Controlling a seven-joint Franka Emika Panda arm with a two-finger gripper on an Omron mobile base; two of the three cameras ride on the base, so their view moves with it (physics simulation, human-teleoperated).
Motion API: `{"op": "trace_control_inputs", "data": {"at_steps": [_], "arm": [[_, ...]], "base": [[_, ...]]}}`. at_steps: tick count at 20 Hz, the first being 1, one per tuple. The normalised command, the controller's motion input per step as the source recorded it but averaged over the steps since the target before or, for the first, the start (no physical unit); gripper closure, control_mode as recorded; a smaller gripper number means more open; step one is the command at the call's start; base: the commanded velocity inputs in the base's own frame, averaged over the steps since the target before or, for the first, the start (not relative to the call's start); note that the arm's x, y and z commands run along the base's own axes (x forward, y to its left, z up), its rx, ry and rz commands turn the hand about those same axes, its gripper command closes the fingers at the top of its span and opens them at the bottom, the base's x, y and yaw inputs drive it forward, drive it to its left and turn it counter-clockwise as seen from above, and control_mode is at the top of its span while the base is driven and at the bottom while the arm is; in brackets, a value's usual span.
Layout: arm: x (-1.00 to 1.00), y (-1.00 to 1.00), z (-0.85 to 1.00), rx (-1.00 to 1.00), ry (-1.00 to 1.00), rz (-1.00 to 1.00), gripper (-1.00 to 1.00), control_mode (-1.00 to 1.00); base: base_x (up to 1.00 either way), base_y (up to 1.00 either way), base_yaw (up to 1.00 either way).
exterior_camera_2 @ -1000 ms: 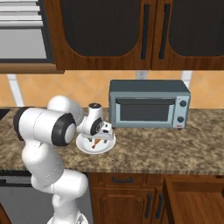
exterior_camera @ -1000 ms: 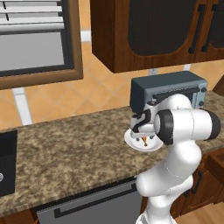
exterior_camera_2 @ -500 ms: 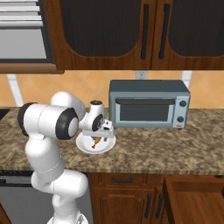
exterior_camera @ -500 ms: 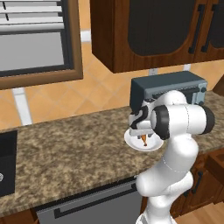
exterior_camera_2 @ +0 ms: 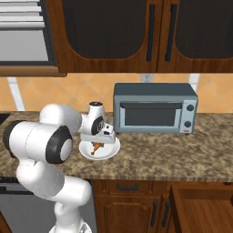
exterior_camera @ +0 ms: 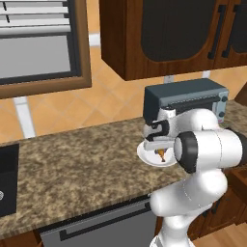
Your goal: Pick up the knife from the drawer and place it on the cutting board. Then place the meat from the plate to the cutting board.
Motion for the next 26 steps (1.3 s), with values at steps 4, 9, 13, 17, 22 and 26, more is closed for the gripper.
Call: {"op": "trace_control_inputs", "data": {"at_steps": [4,9,13,17,22,26], "arm": [[-1.0,-0.01,0.9,0.0,-0.08,0.0,1.0,-1.0],[-0.86,0.0,1.0,0.0,-0.05,-0.01,1.0,-1.0],[-0.41,0.0,0.46,0.0,-0.01,-0.02,1.0,-1.0],[-0.01,0.32,0.0,-0.02,0.0,0.01,1.0,-1.0],[0.02,0.55,0.03,0.0,0.0,0.0,1.0,-1.0],[-0.09,0.14,0.02,-0.01,0.0,0.0,1.0,1.0]], "base": [[0.0,0.0,0.0],[0.0,0.0,0.0],[0.0,0.0,0.0],[0.0,0.0,0.0],[0.0,0.0,0.0],[-0.57,0.73,0.11]]}}
